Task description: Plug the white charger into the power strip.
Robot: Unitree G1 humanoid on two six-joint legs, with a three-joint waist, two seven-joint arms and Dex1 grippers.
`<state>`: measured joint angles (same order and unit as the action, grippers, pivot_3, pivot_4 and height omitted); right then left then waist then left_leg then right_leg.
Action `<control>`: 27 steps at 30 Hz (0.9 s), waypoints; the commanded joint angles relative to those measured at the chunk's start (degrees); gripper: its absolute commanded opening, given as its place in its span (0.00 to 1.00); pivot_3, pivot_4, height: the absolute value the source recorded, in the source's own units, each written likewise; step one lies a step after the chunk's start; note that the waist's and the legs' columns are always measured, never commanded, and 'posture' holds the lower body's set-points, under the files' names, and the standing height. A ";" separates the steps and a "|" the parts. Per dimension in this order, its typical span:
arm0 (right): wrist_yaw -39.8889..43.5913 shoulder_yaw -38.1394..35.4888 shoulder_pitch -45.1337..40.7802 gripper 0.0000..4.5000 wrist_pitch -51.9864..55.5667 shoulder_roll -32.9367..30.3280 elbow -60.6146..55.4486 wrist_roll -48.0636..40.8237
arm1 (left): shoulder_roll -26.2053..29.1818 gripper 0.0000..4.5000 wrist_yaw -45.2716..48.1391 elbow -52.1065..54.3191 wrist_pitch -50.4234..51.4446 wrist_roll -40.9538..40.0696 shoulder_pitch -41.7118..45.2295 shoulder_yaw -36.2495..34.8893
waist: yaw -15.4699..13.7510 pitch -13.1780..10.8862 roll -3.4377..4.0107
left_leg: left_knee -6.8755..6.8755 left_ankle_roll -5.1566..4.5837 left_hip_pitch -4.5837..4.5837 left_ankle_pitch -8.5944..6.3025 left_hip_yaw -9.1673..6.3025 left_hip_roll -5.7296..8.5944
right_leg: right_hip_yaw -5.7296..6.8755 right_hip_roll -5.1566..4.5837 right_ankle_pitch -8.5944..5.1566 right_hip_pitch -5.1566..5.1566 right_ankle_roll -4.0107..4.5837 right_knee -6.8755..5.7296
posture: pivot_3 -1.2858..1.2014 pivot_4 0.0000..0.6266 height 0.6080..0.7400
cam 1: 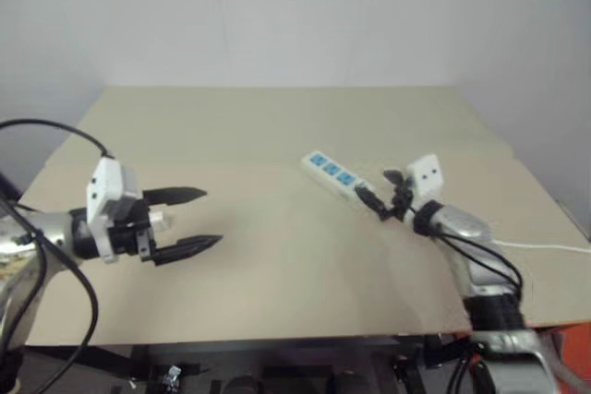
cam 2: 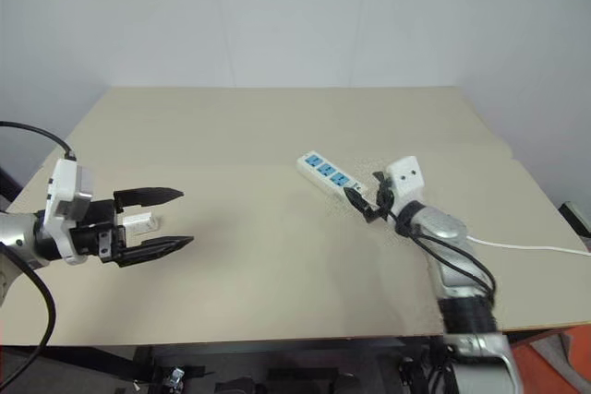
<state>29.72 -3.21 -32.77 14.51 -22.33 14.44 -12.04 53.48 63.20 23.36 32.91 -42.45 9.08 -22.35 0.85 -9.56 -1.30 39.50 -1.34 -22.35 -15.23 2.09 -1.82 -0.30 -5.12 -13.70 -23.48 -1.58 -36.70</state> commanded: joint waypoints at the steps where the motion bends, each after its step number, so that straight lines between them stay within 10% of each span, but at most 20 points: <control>1: -1.43 -0.81 -4.79 0.99 -6.51 1.87 7.94 1.34 | -0.26 1.00 -0.18 0.66 -1.06 -0.70 0.83 0.02 | 0.05 0.00 0.01 | -0.01 0.00 0.00 0.00 0.01 -0.01 | -0.01 0.00 0.00 -0.01 0.00 -0.01 | 0.52 0.24 1.00; 27: 6.42 -0.71 -16.65 0.99 -23.29 5.70 41.51 3.34 | -0.46 1.00 -0.09 1.87 -1.39 -1.23 -1.58 -0.85 | 1.60 0.00 0.01 | -0.31 0.15 -0.04 0.09 0.46 -0.02 | -0.48 0.02 0.02 -0.59 0.02 -0.30 | 0.52 0.24 1.00</control>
<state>35.76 -2.89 -47.67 -6.66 -16.68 55.76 -8.61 52.55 62.90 23.84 32.68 -42.85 7.74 -21.45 2.45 -9.57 -1.29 39.17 -1.18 -22.39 -15.14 2.56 -1.85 -0.78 -5.10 -13.68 -24.09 -1.56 -37.00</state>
